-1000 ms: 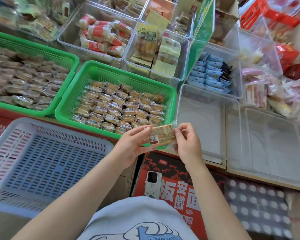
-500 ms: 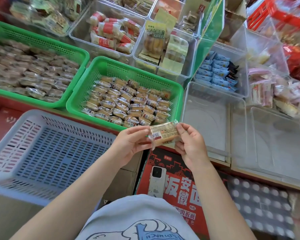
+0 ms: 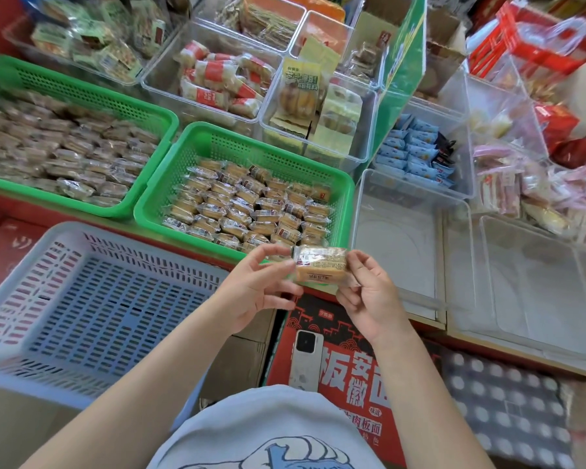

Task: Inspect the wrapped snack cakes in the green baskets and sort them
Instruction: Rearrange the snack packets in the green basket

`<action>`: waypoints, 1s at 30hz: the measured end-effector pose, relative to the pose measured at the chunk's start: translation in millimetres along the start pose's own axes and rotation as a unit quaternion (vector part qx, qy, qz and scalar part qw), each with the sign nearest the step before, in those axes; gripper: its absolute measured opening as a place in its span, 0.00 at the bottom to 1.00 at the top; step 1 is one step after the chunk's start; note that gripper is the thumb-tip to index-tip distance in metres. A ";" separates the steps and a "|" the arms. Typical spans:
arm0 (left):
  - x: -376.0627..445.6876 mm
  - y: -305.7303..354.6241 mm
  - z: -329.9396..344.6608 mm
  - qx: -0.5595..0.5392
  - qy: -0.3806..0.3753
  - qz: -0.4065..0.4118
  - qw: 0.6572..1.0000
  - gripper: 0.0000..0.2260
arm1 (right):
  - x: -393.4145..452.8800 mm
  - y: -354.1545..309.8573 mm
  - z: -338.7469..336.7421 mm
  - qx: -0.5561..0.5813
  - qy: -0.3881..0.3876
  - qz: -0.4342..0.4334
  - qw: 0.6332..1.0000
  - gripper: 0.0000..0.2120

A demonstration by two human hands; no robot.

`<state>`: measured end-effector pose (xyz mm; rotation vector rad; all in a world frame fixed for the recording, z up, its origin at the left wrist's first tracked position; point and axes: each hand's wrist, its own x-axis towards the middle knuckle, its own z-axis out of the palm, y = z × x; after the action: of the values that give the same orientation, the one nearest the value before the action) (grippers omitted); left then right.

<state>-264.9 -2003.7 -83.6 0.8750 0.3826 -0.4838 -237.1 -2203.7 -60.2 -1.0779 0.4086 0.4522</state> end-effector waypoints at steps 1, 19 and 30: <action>-1.6 -0.7 2.7 0.035 -0.001 0.002 0.999 0.20 | -0.4 -0.1 -0.7 0.002 0.013 -0.008 1.000 0.05; 14.1 0.2 7.4 0.399 0.119 0.161 0.895 0.03 | 14.7 -2.7 -4.3 0.012 0.043 0.018 0.999 0.16; 53.3 10.9 -1.1 0.474 0.068 0.154 0.864 0.05 | 34.8 -15.8 -18.9 -0.068 -0.043 0.142 0.987 0.28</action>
<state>-214.9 -2009.9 -104.3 1.9066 0.1006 -0.2929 -201.3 -2221.8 -74.7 -1.1330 0.4624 0.7861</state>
